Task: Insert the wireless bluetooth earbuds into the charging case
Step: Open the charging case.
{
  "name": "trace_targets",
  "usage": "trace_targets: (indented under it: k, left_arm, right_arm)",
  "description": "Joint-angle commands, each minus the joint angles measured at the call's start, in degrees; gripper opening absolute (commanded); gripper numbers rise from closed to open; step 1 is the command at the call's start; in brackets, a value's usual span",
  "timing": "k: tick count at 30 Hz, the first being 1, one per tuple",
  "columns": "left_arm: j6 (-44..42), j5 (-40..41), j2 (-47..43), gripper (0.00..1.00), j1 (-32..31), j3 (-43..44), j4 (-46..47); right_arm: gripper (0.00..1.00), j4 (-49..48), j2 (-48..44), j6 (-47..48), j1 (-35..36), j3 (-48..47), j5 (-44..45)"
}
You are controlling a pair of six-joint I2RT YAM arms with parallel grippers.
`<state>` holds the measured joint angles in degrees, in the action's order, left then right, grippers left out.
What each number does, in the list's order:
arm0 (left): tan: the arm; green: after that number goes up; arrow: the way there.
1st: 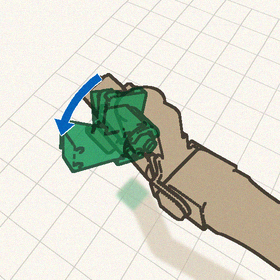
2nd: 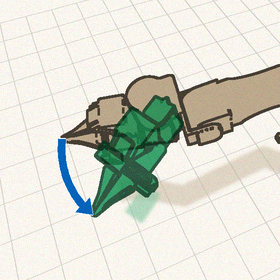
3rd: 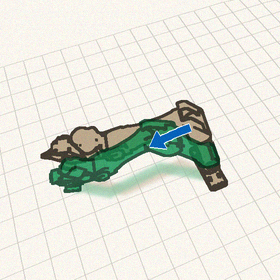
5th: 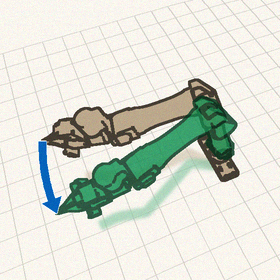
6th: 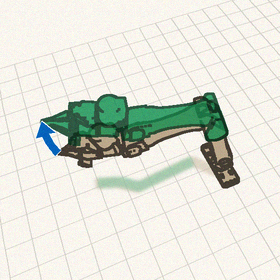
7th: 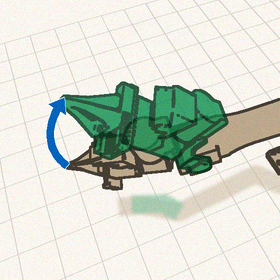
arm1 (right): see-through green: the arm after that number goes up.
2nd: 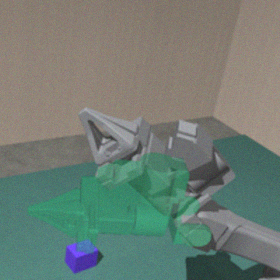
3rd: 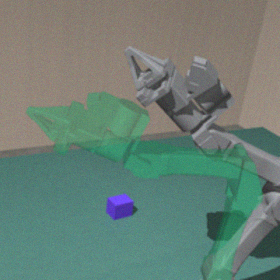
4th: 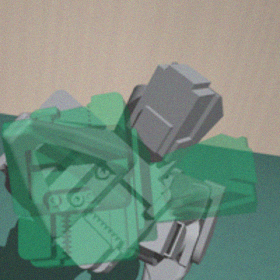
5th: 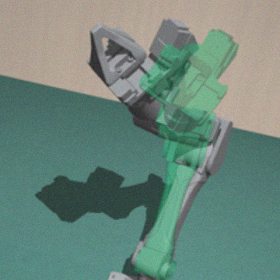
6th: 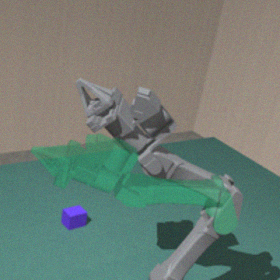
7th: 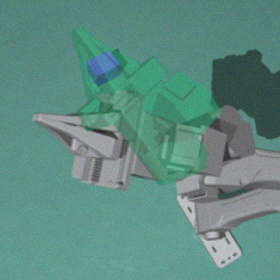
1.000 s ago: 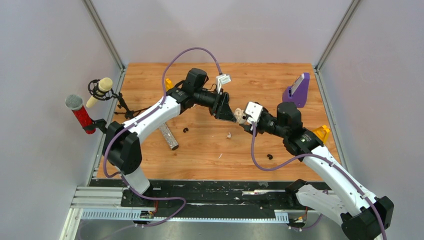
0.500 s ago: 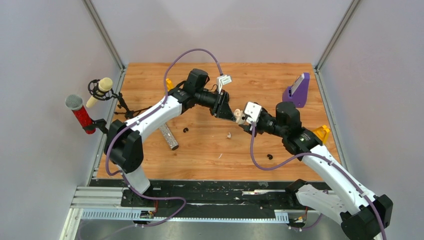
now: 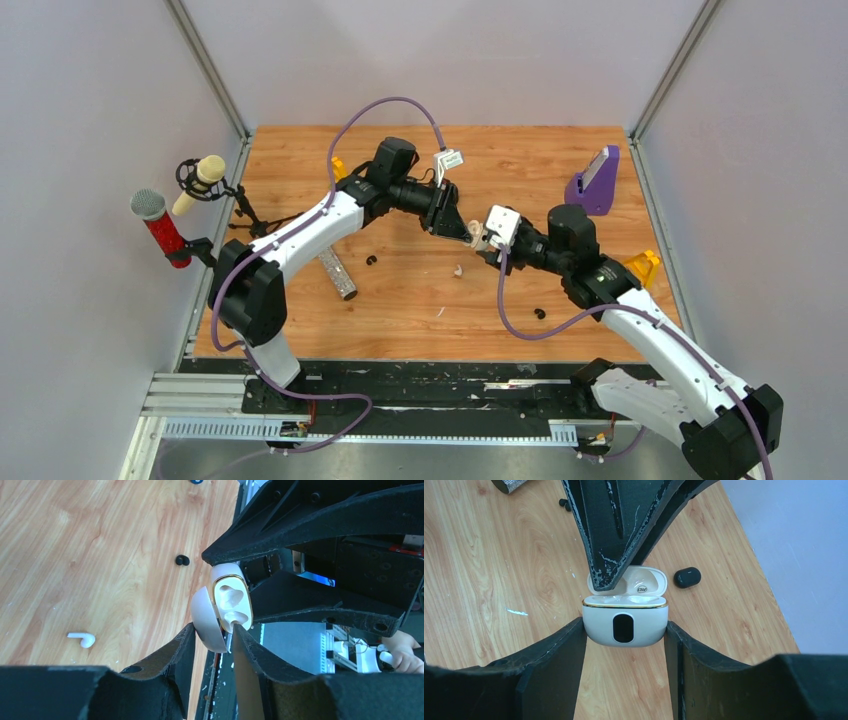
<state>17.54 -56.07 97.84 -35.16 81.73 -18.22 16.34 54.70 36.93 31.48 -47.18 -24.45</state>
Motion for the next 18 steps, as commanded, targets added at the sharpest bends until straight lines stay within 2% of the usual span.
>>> trace_targets:
  k: [1,5,12,18]
  left_arm:
    - [0.1,-1.4,-0.3,0.43,0.0,1.2,1.1]
    - [0.1,-1.4,-0.4,0.47,0.0,1.4,1.0]
    - [-0.1,-1.1,-0.1,0.47,0.0,1.2,0.7]
    - [-0.2,-1.0,-0.1,0.41,0.0,1.2,0.7]
  right_arm:
    - [0.00,-3.2,-0.5,-0.4,0.5,0.4,0.4]
    - [0.00,-3.7,-0.5,-0.2,0.5,0.8,1.1]
    - [0.00,-4.2,-1.4,-0.7,0.5,0.8,1.3]
    - [0.00,-4.3,-1.5,-0.5,0.5,0.9,1.8]
